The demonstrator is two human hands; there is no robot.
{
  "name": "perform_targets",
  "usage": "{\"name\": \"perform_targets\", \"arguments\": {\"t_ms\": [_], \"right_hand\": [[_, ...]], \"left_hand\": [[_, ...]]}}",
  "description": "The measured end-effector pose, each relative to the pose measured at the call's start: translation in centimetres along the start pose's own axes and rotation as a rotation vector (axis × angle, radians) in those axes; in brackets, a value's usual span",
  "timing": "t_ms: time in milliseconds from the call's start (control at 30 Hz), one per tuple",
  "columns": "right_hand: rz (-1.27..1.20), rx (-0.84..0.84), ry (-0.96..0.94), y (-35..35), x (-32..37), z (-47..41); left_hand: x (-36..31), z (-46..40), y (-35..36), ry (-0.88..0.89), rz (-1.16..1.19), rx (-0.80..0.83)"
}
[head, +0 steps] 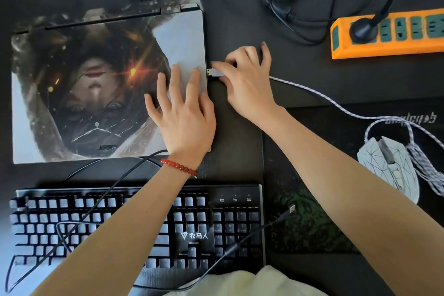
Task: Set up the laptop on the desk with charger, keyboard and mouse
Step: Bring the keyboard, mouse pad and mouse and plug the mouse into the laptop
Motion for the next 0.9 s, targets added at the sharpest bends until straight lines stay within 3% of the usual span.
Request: {"name": "perform_targets", "arguments": {"t_ms": [133, 633, 833, 900], "right_hand": [[-0.070, 0.021, 0.060, 0.2, -0.6, -0.2], [-0.026, -0.034, -0.051, -0.4, 0.3, -0.9], [-0.023, 0.163, -0.012, -0.7, 0.2, -0.4], [-0.027, 0.141, 0.048, -2.8, -0.3, 1.2]], "left_hand": [[0.0, 0.0, 0.0, 0.004, -0.005, -0.008], [0.1, 0.0, 0.4, 0.024, 0.000, -0.007], [0.0, -0.1, 0.2, 0.025, -0.001, 0.035], [-0.4, 0.1, 0.0, 0.026, 0.004, 0.081]]}}
Point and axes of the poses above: each hand's wrist, its own z-axis away from the middle knuckle, its own y-axis out of the palm, x = y × z, the point moved 9 cm from there along -z, towards the middle knuckle, and after that the axes turned 13 degrees about -y, right-handed, at the moved point
